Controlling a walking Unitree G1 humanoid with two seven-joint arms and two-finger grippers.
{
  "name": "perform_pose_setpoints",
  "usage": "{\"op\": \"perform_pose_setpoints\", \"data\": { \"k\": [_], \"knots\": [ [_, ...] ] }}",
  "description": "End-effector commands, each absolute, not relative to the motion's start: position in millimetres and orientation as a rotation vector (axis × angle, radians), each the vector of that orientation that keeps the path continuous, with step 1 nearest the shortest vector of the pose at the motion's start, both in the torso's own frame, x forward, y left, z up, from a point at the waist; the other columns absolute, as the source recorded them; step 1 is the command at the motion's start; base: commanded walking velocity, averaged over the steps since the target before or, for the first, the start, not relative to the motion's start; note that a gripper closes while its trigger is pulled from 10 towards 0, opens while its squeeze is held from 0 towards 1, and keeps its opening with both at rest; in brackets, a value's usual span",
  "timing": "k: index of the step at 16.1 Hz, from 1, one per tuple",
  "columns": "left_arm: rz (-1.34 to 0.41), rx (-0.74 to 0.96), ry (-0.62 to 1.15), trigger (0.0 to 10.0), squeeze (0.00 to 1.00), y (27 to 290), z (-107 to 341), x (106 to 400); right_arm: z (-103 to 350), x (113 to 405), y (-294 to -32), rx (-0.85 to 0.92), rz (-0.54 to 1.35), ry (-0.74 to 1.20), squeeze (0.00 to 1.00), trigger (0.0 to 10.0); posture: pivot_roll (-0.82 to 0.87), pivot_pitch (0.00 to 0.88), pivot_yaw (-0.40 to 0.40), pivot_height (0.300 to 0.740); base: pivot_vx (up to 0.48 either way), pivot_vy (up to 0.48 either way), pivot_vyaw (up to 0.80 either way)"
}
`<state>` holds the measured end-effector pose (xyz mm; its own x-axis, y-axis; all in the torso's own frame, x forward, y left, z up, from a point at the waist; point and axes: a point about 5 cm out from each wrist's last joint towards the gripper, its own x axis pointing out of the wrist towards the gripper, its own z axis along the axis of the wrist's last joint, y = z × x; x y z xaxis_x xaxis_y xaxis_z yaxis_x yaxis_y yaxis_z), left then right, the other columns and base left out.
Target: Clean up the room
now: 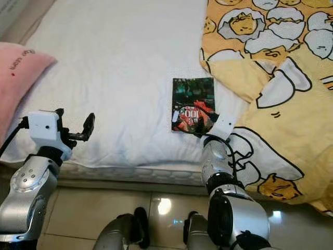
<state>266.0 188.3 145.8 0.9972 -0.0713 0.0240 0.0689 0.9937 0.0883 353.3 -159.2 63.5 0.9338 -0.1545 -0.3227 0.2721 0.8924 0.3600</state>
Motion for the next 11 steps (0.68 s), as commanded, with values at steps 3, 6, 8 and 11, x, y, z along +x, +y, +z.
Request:
{"op": "perform_pose_setpoints", "data": {
  "k": [3, 6, 8, 11],
  "knots": [
    [-0.035, 0.096, -0.005, 10.0, 0.0, 195, 145, 261, 27, 332, -127, 0.606, -0.144, 0.528, 0.0, 0.0, 0.11, 0.312, 0.129, 0.74, 0.0, 0.0, 0.0],
    [-0.031, 0.094, -0.005, 10.0, 0.0, 196, 146, 262, 27, 331, -120, 0.594, -0.101, 0.54, 0.0, 0.0, 0.11, 0.309, 0.125, 0.74, 0.0, 0.0, 0.0],
    [-0.028, 0.092, -0.004, 10.0, 0.0, 196, 145, 262, 26, 330, -117, 0.589, -0.078, 0.549, 0.0, 0.0, 0.1, 0.307, 0.122, 0.74, 0.0, 0.0, 0.0],
    [-0.03, 0.088, -0.006, 10.0, 0.0, 194, 145, 263, 27, 331, -111, 0.564, -0.047, 0.544, 0.0, 0.0, 0.1, 0.305, 0.117, 0.74, 0.0, 0.0, 0.0]
  ]
}}
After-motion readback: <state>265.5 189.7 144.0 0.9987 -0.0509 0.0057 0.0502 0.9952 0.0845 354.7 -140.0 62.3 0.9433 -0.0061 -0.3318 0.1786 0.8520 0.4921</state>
